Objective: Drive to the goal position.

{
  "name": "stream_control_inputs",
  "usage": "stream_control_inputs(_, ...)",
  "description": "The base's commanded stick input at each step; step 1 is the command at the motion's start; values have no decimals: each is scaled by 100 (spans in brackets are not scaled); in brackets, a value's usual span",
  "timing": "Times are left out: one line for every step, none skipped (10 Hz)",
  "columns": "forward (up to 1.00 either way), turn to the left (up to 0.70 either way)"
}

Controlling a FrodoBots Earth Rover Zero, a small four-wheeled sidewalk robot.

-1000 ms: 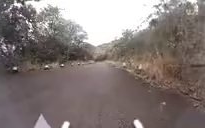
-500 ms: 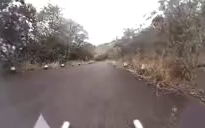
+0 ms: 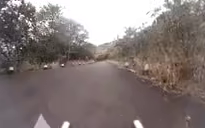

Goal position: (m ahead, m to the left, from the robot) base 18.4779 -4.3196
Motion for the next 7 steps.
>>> stream_control_inputs(50, 0)
stream_control_inputs(50, 0)
stream_control_inputs(50, 0)
stream_control_inputs(50, 0)
stream_control_inputs(50, 0)
stream_control_inputs(50, 0)
stream_control_inputs(50, 0)
